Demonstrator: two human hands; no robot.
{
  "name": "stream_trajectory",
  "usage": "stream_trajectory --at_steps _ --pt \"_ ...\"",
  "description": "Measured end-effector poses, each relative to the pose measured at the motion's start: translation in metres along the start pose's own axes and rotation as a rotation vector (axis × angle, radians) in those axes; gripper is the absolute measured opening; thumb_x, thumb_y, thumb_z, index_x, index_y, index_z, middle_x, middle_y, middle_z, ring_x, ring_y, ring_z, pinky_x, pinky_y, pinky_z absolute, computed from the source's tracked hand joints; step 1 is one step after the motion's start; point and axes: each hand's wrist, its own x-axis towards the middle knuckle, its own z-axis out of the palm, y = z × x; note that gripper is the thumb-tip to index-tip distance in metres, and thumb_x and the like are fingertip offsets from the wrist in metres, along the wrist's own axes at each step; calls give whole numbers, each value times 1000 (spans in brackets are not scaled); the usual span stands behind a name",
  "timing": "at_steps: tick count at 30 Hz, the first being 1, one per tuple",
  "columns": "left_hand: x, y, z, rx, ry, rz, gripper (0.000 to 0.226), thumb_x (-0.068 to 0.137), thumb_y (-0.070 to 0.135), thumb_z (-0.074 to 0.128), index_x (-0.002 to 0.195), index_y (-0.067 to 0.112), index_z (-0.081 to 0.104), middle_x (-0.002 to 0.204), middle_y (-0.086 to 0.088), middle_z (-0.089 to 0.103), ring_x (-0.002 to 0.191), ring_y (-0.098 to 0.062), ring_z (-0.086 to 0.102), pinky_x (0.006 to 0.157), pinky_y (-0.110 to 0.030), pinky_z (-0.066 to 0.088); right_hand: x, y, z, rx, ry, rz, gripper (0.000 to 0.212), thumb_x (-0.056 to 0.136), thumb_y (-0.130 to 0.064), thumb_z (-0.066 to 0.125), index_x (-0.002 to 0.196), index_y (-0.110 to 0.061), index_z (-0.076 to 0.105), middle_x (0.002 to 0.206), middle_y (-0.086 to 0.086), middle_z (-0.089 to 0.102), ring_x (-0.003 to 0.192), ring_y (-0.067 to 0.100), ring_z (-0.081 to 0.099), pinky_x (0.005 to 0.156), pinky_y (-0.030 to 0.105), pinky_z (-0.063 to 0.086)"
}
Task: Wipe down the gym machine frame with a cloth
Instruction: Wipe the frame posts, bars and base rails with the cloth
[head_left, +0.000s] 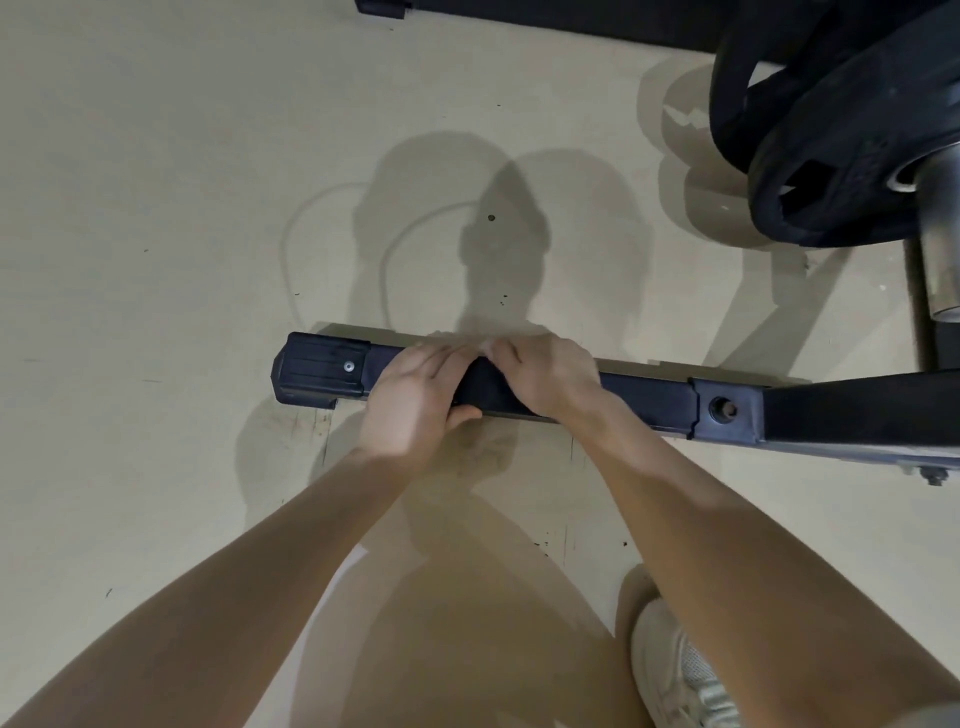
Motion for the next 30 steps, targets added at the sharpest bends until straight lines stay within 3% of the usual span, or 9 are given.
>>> stream_trajectory --at_steps 3,5,7,11,14,17,21,25,30 --pt "-1 -1 -1 -10 -17 -20 61 58 19 88 110 -1 64 100 -17 70 94 -35 66 96 -51 42 -30 33 3 -143 152 -324 36 98 -40 15 86 -37 49 82 -9 56 82 23 52 72 33 35" --pt "-4 -3 -2 -40 -31 -9 62 63 13 85 119 0 61 114 -16 67 104 -33 64 102 -48 32 -50 56 18 -372 351 -372 46 100 -33 22 127 -20 56 123 6 61 113 32 54 94 41 41" --pt "-10 -8 -7 -71 -43 9 60 71 7 75 127 1 56 130 -15 58 115 -33 59 105 -46 28 -53 54 43 -442 452 -343 51 101 -35 28 143 -11 43 147 12 43 136 33 38 113 49 28" --pt "-31 -29 -19 -76 -32 -43 62 76 20 36 134 -1 48 140 -20 47 130 -39 42 108 -50 28 -38 -5 96 -507 555 -405 57 94 -44 39 143 -14 41 149 8 42 139 29 27 114 51 17" --pt "-50 -44 -18 -34 20 -91 66 73 14 30 134 -6 44 140 -24 44 131 -43 38 107 -51 27 -26 -36 127 -527 668 -402 56 91 -35 49 141 -12 44 149 6 40 139 29 29 117 47 12" --pt "-61 -43 -13 3 -18 -122 75 64 -3 42 139 -2 39 146 -21 37 136 -39 31 112 -43 17 -23 -16 120 -644 696 -421 54 94 -30 48 145 -19 36 153 0 30 144 27 18 121 42 0" --pt "-65 -30 -6 -7 -80 -73 81 70 -5 49 147 7 26 155 -12 22 144 -30 16 116 -38 6 -70 68 93 -455 753 -87 52 99 -24 46 144 -1 37 148 21 38 138 36 30 114 51 25" --pt "-60 -9 5 35 -92 -25 79 81 2 50 149 12 11 158 -7 8 146 -25 5 117 -33 -2 -97 84 89 -277 705 169 60 97 -29 36 145 6 27 152 24 28 141 38 23 115 50 21" --pt "-44 25 12 -16 -100 96 73 80 -2 44 148 7 21 156 -10 17 145 -27 14 117 -34 2 -81 73 65 -381 557 -12 55 94 -14 34 146 3 30 153 20 29 142 33 27 116 45 21"
